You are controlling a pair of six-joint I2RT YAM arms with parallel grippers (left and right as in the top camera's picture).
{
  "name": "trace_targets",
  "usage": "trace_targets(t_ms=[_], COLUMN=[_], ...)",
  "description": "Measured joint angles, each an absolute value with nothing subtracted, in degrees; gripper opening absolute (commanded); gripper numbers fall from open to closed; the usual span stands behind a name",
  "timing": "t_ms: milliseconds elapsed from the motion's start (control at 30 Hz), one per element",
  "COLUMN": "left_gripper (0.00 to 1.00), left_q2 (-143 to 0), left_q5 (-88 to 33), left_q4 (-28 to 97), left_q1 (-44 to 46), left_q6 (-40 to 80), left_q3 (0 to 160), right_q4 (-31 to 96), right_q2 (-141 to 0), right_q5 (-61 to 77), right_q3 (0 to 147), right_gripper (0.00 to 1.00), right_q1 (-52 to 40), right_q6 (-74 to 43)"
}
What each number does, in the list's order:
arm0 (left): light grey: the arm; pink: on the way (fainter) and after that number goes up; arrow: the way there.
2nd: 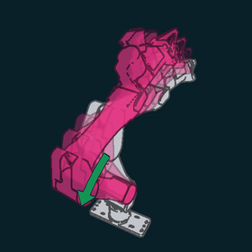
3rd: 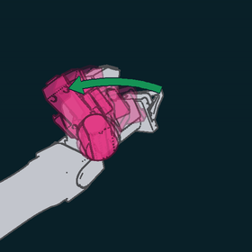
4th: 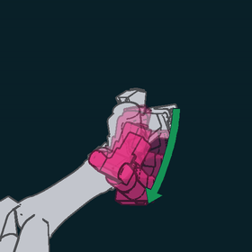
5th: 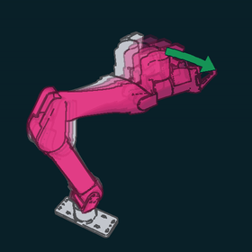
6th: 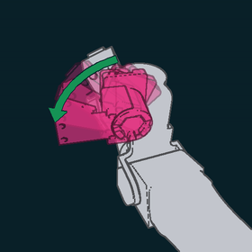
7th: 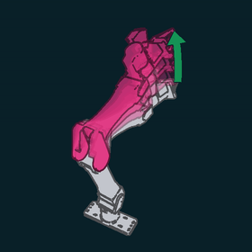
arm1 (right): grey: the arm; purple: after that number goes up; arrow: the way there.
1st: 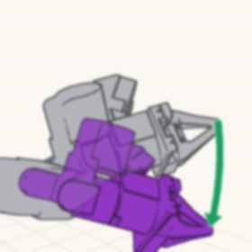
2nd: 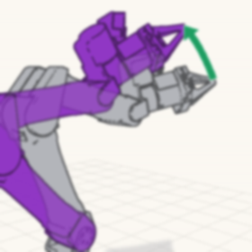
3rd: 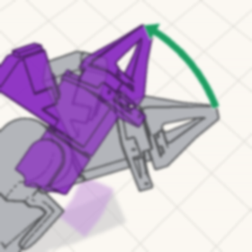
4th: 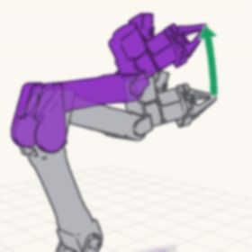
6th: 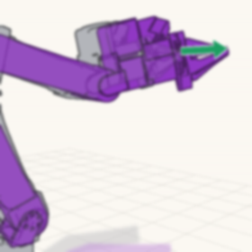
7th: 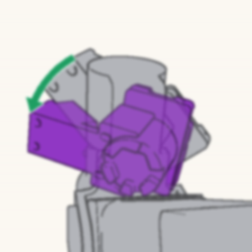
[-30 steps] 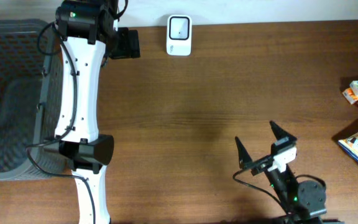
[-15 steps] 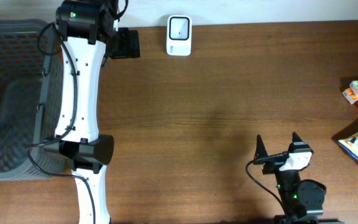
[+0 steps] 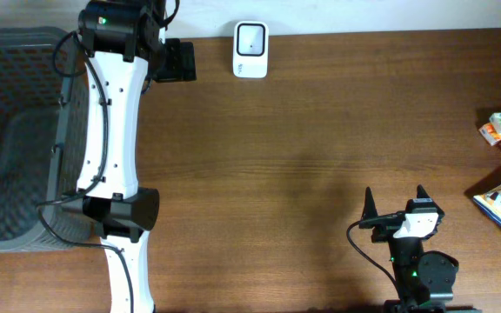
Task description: Scan the item barcode
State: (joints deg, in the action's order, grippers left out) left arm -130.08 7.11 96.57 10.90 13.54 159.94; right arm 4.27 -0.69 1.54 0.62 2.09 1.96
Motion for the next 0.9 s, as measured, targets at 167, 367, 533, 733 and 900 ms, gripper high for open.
trace_targets(t_ms=[167, 367, 533, 733, 900], left_gripper=[0.99, 0.99, 0.99, 0.99, 0.99], left_q2=[-130.1, -130.1, -130.1, -126.7, -94.8], left_q5=[7.1, 7.1, 7.1, 6.4, 7.1], left_q4=[96.6, 96.6, 96.6, 93.9, 55.1], left_q1=[10.9, 10.9, 10.9, 11.2, 19.0], left_q6=[13.5, 13.5, 13.5, 13.7, 12.3], left_q3=[159.9, 159.9, 159.9, 153.9, 108.2], right_q4=[4.3, 4.3, 4.3, 4.3, 4.0], right_q2=[-0.7, -0.7, -0.7, -0.7, -0.7], right_q5=[1.5, 1.5, 1.5, 1.5, 1.5], right_q3=[0.6, 0.6, 0.6, 0.6, 0.7], right_gripper=[0.99, 0.99, 0.99, 0.99, 0.99], right_q1=[2.1, 2.1, 2.1, 2.1, 2.1], right_q6=[2.0, 2.0, 2.0, 2.0, 2.0])
